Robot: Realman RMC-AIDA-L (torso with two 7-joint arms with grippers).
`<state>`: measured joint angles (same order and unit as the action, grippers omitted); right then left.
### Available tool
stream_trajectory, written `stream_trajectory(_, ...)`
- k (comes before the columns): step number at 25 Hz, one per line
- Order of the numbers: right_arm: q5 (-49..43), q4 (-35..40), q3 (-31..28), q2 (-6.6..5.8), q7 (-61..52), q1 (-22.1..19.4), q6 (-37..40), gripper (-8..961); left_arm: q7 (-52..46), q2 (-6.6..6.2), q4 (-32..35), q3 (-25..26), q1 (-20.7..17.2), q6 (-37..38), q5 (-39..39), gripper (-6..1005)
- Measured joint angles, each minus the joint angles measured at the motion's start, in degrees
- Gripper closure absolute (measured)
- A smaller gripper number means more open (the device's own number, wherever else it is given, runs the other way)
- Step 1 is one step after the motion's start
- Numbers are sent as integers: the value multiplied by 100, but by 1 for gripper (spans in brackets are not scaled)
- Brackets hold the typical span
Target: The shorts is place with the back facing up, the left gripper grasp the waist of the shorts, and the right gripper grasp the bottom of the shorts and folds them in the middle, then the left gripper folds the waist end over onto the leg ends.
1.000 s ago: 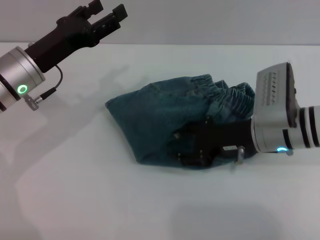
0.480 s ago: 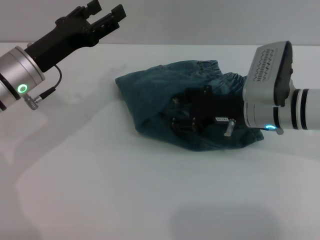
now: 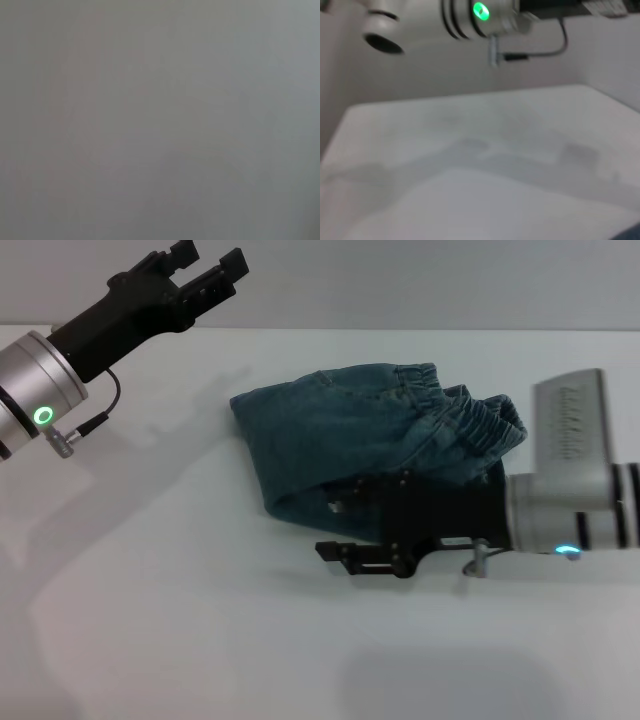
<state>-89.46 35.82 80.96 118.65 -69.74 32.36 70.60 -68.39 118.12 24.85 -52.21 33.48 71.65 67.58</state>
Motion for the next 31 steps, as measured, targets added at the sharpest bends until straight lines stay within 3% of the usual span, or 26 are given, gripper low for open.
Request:
stream_trajectory(5,499,443,-436,33,406,-532,608,386,122,0,-25,96,7,-37,-3,154)
stream_trajectory(7,1414,332,-588,25,1082,-788,809,385,171,3,-32,141,2,-55,-18,154)
stream_trajectory(11,2382,45,-811,28,1857,-1042,900,385,399,12,-194,214,-65,-63,-303,154)
stream_trajectory(12,3048,-269,-934,39,2332,-1147,906,385,518,12,-264,221,-99,-52,-440,154)
stream_trajectory(13,3048,-269,-934,39,2332,-1147,906,385,662,14,-331,222,-154,-28,-610,155)
stream_trajectory(17,4937,-1323,-1075,42,3469,-1125,878,385,1393,37,-619,222,-314,123,-1254,155)
stream_trajectory(24,7992,-2431,-1104,56,5452,-1064,985,386,4160,72,-2041,220,-519,1292,-3282,154)
stream_trajectory(31,9397,-2732,-1112,42,5984,-1119,1046,386,5059,56,-2374,280,-842,1491,-4302,153)
